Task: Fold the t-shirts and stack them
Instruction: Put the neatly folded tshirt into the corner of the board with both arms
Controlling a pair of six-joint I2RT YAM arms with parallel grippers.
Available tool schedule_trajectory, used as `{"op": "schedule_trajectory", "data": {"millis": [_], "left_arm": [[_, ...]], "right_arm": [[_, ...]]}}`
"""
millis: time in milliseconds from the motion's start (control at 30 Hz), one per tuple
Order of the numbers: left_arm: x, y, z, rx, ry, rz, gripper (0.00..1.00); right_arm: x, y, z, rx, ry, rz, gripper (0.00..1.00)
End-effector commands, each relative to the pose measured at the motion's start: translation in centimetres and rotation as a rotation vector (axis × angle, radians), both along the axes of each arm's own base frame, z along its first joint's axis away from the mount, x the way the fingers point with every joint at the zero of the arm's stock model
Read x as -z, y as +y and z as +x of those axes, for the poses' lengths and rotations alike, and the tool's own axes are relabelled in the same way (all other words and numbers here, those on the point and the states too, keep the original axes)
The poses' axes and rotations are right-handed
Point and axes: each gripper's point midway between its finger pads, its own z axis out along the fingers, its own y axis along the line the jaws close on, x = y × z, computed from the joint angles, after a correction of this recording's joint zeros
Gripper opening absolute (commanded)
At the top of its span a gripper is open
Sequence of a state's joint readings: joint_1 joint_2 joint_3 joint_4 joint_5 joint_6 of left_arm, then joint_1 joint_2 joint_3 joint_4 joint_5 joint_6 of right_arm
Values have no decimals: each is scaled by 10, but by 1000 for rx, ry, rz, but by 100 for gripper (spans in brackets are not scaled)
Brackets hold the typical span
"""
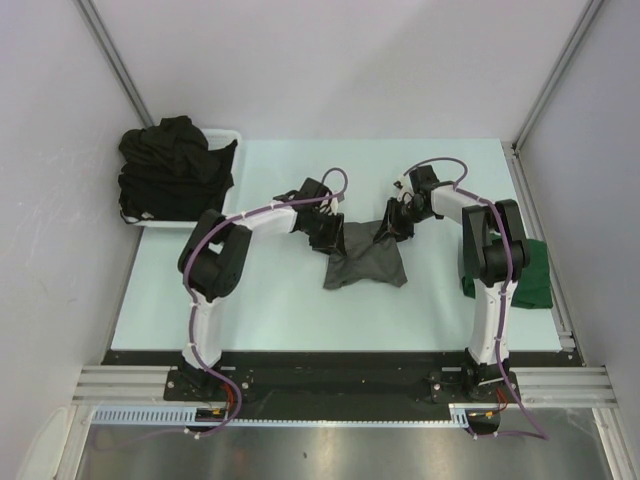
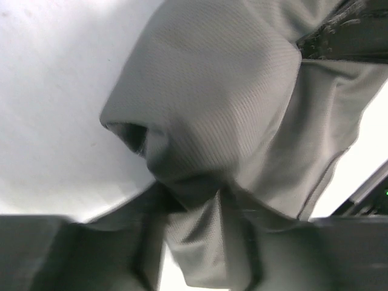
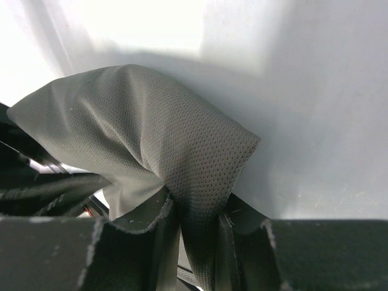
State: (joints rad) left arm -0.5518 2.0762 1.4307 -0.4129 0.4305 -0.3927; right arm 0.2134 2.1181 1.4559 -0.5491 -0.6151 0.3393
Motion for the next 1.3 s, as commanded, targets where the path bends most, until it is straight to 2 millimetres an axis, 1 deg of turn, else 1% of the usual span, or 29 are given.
{"op": "schedule_trajectory", "data": {"millis": [0, 67, 100, 133, 267, 433, 467, 533, 633, 833, 900, 1000, 1033, 1100, 1133, 1200, 1233, 1267], "left_arm": [[13, 2, -3, 16, 44, 21, 23], [14, 2, -3, 14, 50, 30, 12], [14, 3, -2, 13, 45, 35, 1], [12, 2, -1, 16, 41, 34, 0], [10, 4, 2, 20, 34, 52, 0], [2, 4, 8, 22, 11, 62, 0], [-2, 3, 10, 21, 3, 59, 0], [-12, 2, 15, 19, -23, 54, 0], [-22, 0, 21, 18, -51, 52, 0], [-35, -2, 26, 24, -74, 46, 0], [-37, -2, 26, 23, -79, 45, 0], [-43, -1, 27, 22, -92, 45, 0], [-48, -1, 29, 21, -102, 41, 0], [-50, 0, 28, 23, -103, 45, 0], [-57, -1, 31, 21, -121, 42, 0], [-60, 0, 32, 23, -128, 46, 0], [-67, -2, 34, 24, -143, 39, 0], [-68, -2, 35, 25, -144, 42, 0]], "right_arm": [[-1, 3, 14, -2, -32, 5, 27], [-1, 4, 14, -1, -30, 8, 27], [0, 4, 14, -1, -30, 8, 27], [0, 4, 14, -2, -31, 8, 27], [0, 3, 15, -1, -31, 8, 26], [-3, 4, 15, -3, -42, 7, 17], [-3, 3, 16, -3, -47, 3, 14], [-6, 1, 17, -4, -60, -4, 11], [-6, 0, 19, -8, -75, -15, 1], [0, -2, 17, -27, -74, -28, 0], [-2, -2, 19, -30, -85, -30, 0], [-11, -3, 24, -29, -117, -34, 0], [-17, -4, 26, -28, -134, -35, 0], [-23, -5, 31, -22, -155, -41, 0], [-25, -6, 32, -20, -158, -43, 0], [-34, -7, 37, -15, -178, -40, 0], [-36, -9, 39, -13, -183, -41, 0], [-38, -9, 38, -13, -181, -40, 0]]}}
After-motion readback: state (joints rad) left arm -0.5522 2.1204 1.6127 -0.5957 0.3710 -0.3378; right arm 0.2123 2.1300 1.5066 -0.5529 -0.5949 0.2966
